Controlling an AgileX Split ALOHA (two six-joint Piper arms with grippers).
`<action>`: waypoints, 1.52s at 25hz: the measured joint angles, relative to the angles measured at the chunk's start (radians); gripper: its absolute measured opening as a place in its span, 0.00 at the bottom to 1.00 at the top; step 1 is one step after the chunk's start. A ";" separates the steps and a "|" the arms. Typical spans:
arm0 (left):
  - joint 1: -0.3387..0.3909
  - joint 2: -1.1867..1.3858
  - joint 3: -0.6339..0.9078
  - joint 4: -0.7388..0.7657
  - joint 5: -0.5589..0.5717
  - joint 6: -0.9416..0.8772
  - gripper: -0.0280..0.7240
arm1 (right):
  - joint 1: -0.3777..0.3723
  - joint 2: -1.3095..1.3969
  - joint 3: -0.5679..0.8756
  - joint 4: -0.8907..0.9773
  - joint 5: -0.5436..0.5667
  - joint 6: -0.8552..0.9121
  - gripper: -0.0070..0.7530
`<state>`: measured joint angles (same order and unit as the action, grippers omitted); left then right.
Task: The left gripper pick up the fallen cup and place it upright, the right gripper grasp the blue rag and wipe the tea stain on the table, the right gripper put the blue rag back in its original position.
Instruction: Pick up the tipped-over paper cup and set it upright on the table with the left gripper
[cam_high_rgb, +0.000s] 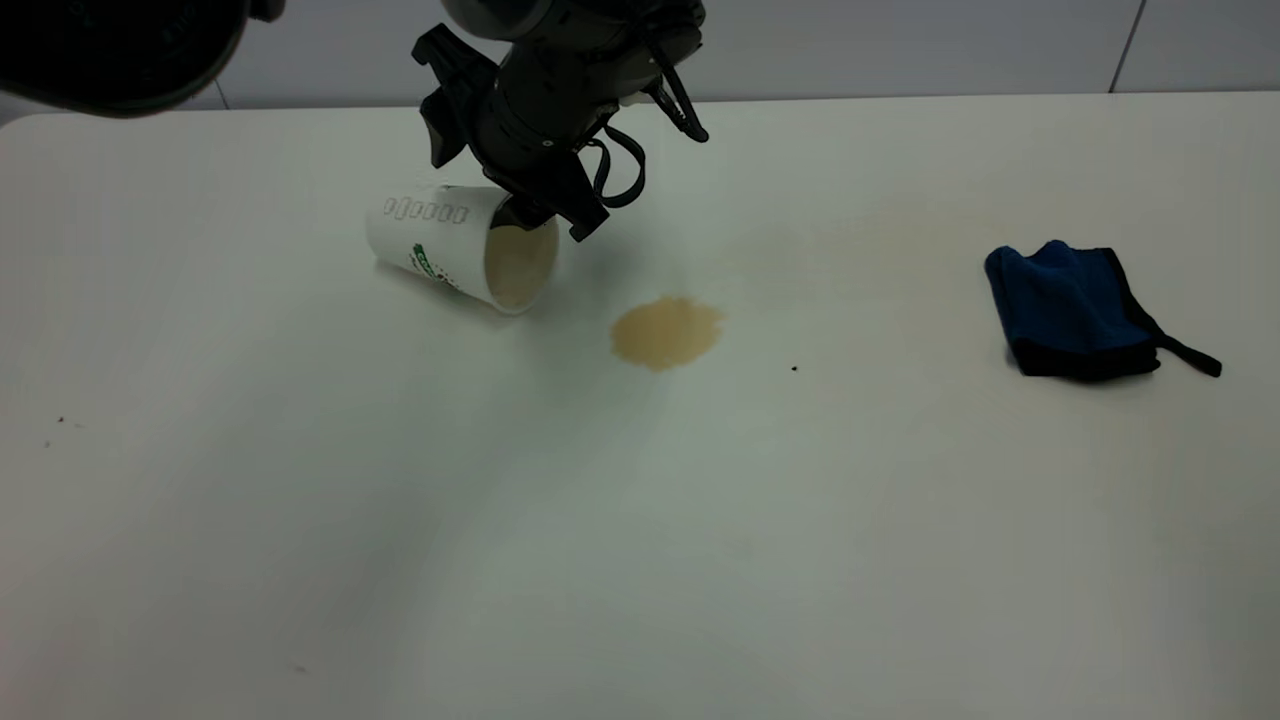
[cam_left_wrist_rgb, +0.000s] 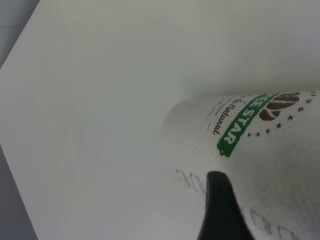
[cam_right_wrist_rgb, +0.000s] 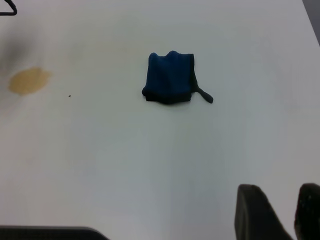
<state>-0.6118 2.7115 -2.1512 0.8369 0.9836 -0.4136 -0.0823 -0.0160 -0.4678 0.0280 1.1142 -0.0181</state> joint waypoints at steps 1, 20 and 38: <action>0.001 0.000 0.000 0.000 -0.007 0.000 0.64 | 0.000 0.000 0.000 0.000 0.000 0.000 0.32; 0.053 -0.110 -0.174 -0.248 0.141 0.356 0.04 | 0.000 0.000 0.000 0.000 0.000 0.000 0.32; 0.398 -0.101 -0.215 -1.104 0.108 0.807 0.05 | 0.000 0.000 0.000 0.000 0.000 0.000 0.32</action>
<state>-0.2134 2.6101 -2.3667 -0.2668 1.0917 0.3937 -0.0823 -0.0160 -0.4678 0.0280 1.1142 -0.0181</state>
